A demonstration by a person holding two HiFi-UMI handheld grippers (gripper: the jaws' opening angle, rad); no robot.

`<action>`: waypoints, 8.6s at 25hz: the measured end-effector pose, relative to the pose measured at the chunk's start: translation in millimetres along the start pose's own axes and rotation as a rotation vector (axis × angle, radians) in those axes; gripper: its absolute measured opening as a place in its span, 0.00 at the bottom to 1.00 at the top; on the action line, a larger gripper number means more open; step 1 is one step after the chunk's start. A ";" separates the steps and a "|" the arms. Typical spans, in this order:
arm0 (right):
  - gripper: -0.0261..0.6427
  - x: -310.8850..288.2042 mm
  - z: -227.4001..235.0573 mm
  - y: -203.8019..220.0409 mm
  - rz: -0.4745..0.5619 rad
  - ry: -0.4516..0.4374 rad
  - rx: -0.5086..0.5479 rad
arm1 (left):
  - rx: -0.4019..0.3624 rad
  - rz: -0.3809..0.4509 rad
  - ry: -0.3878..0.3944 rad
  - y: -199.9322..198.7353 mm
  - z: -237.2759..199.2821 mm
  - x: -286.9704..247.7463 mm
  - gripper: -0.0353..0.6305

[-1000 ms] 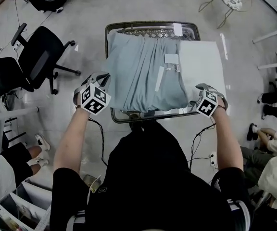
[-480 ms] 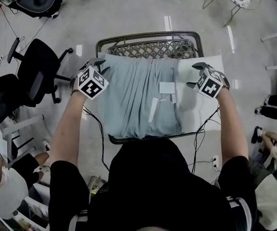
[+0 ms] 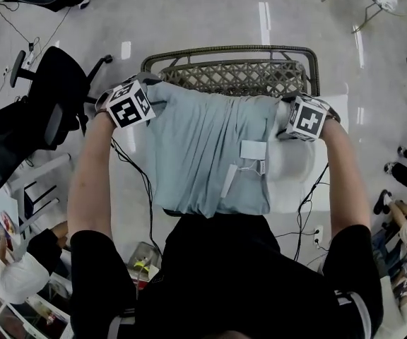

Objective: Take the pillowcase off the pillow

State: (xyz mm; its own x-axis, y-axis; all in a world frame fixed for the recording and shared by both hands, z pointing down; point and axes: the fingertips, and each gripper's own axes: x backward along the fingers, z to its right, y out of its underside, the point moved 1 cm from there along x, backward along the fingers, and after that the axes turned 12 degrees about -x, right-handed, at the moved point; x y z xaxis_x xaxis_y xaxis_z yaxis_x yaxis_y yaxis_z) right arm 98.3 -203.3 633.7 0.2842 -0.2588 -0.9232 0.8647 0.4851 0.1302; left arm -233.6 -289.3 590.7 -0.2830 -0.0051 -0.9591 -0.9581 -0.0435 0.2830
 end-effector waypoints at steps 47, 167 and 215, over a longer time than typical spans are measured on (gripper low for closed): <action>0.36 58.8 -59.7 23.6 -0.022 0.135 0.004 | 0.031 -0.191 -0.061 139.6 89.8 89.7 0.11; 0.62 -28.5 -237.5 135.0 0.148 0.587 0.023 | 0.096 -0.205 -0.536 132.9 331.7 70.0 0.10; 0.54 -76.6 -273.6 29.7 0.277 0.435 0.009 | -0.023 -0.220 -0.546 149.0 257.6 67.2 0.07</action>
State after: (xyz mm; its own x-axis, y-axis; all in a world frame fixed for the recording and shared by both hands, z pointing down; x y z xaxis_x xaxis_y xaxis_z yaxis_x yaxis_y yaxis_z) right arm -11.1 59.6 609.3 0.3061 0.2506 -0.9184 0.7853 0.4790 0.3924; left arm -406.6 -38.7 570.3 -0.0644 0.5213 -0.8509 -0.9974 -0.0067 0.0714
